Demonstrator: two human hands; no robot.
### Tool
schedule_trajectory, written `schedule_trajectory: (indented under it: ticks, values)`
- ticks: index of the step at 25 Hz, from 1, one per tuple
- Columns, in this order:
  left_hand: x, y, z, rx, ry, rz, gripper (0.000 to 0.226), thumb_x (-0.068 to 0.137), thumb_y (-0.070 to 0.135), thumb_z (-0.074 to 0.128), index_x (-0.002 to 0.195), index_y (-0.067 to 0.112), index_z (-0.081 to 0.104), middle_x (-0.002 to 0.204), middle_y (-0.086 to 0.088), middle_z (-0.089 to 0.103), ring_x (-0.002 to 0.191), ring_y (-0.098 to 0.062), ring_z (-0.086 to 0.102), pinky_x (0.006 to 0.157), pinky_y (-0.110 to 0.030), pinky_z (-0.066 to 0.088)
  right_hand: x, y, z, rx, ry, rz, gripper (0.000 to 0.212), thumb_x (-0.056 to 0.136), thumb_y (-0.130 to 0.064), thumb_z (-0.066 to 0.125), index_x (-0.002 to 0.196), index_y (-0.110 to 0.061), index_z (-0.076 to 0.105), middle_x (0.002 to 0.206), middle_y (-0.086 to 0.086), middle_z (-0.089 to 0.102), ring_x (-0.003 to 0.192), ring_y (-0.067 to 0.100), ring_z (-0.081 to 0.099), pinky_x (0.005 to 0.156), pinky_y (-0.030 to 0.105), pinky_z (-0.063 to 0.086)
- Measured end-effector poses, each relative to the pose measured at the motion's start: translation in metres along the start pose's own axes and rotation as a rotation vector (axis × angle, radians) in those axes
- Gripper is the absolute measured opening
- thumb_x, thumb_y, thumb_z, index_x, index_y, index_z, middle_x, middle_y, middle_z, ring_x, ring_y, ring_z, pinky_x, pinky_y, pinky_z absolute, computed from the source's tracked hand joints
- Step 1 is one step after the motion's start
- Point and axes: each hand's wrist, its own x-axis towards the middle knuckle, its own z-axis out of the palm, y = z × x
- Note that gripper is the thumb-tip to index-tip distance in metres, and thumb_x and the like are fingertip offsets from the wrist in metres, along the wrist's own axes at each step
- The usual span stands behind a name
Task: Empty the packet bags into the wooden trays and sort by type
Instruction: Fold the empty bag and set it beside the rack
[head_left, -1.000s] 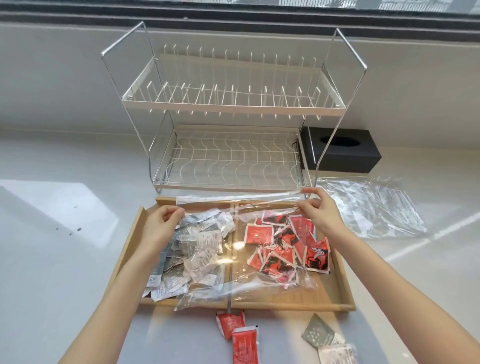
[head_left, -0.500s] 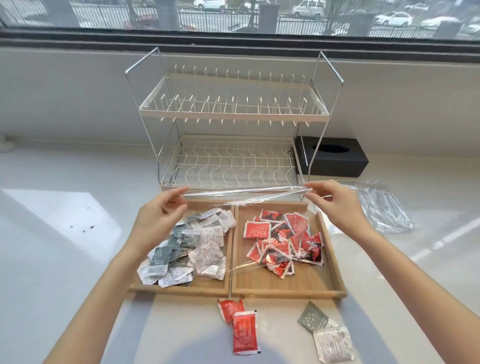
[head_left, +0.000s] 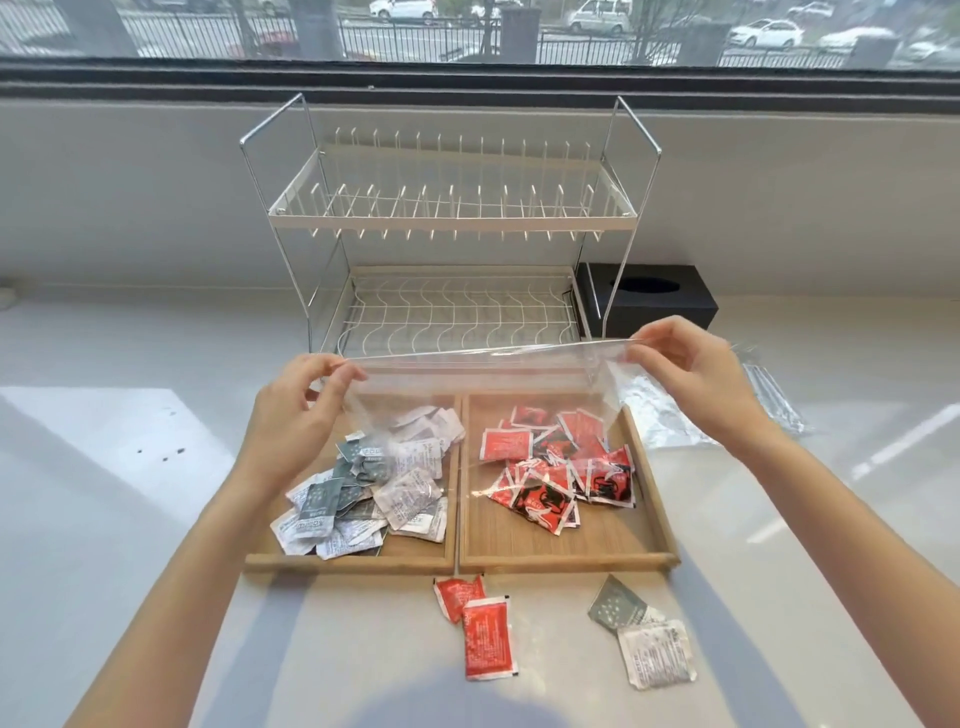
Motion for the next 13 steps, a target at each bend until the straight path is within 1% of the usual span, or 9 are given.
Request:
schedule_trajectory:
  ticks: [2, 4, 6, 8, 9, 11, 13]
  values:
    - [0.0, 0.003, 0.001, -0.134, -0.006, -0.03, 0.023, 0.091, 0.019, 0.046, 0.077, 0.033, 0.057, 0.066, 0.029, 0.065, 0.066, 0.016, 0.055, 0.063, 0.001, 0.038, -0.004, -0.004, -0.001, 0.117, 0.004, 0.023, 0.013, 0.084, -0.012, 0.061, 0.088, -0.024, 0.056, 0.081, -0.003, 0.068, 0.074, -0.001, 0.066, 0.074, 0.011, 0.051]
    - [0.0, 0.005, 0.004, -0.232, -0.003, -0.028, 0.021, 0.091, 0.015, 0.047, 0.083, 0.031, 0.056, 0.062, 0.028, 0.066, 0.062, 0.011, 0.058, 0.062, -0.001, 0.041, -0.008, -0.006, -0.002, 0.218, 0.043, 0.063, 0.021, 0.083, -0.011, 0.061, 0.088, -0.029, 0.051, 0.079, 0.0, 0.068, 0.07, 0.003, 0.067, 0.071, 0.015, 0.052]
    - [0.0, 0.009, 0.01, -0.319, -0.005, -0.015, 0.022, 0.09, 0.01, 0.047, 0.087, 0.031, 0.051, 0.058, 0.022, 0.066, 0.057, 0.007, 0.059, 0.059, -0.003, 0.042, -0.013, -0.006, -0.003, 0.242, 0.091, 0.076, 0.024, 0.084, -0.008, 0.059, 0.085, -0.029, 0.046, 0.077, 0.001, 0.066, 0.066, 0.003, 0.066, 0.066, 0.015, 0.052]
    - [0.0, 0.013, 0.016, -0.356, -0.014, 0.0, 0.024, 0.09, 0.006, 0.046, 0.084, 0.029, 0.046, 0.055, 0.019, 0.066, 0.051, 0.004, 0.058, 0.055, -0.004, 0.042, -0.018, -0.002, -0.004, 0.199, 0.116, 0.078, 0.022, 0.086, -0.006, 0.056, 0.081, -0.026, 0.047, 0.075, 0.0, 0.064, 0.063, 0.001, 0.064, 0.062, 0.014, 0.052]
    - [0.0, 0.015, 0.02, -0.356, -0.023, 0.0, 0.025, 0.09, 0.005, 0.046, 0.082, 0.029, 0.046, 0.055, 0.017, 0.065, 0.049, 0.002, 0.057, 0.054, -0.005, 0.042, -0.021, 0.002, -0.006, 0.173, 0.123, 0.084, 0.021, 0.086, -0.005, 0.055, 0.08, -0.025, 0.05, 0.075, -0.001, 0.063, 0.062, -0.001, 0.064, 0.062, 0.014, 0.053]
    - [-0.002, 0.019, 0.03, -0.338, -0.051, -0.013, 0.025, 0.09, 0.005, 0.046, 0.081, 0.028, 0.047, 0.058, 0.008, 0.064, 0.051, -0.001, 0.054, 0.053, -0.005, 0.042, -0.025, 0.01, -0.01, 0.166, 0.141, 0.111, 0.017, 0.087, -0.005, 0.053, 0.083, -0.02, 0.056, 0.077, -0.002, 0.062, 0.063, -0.003, 0.062, 0.062, 0.014, 0.053]
    - [-0.004, 0.024, 0.043, -0.307, -0.104, -0.024, 0.025, 0.09, 0.005, 0.045, 0.081, 0.028, 0.049, 0.068, 0.002, 0.058, 0.053, 0.001, 0.054, 0.052, -0.006, 0.043, -0.029, 0.019, -0.017, 0.18, 0.18, 0.139, 0.014, 0.088, -0.004, 0.05, 0.09, -0.014, 0.059, 0.079, -0.004, 0.061, 0.063, -0.005, 0.061, 0.062, 0.011, 0.052]
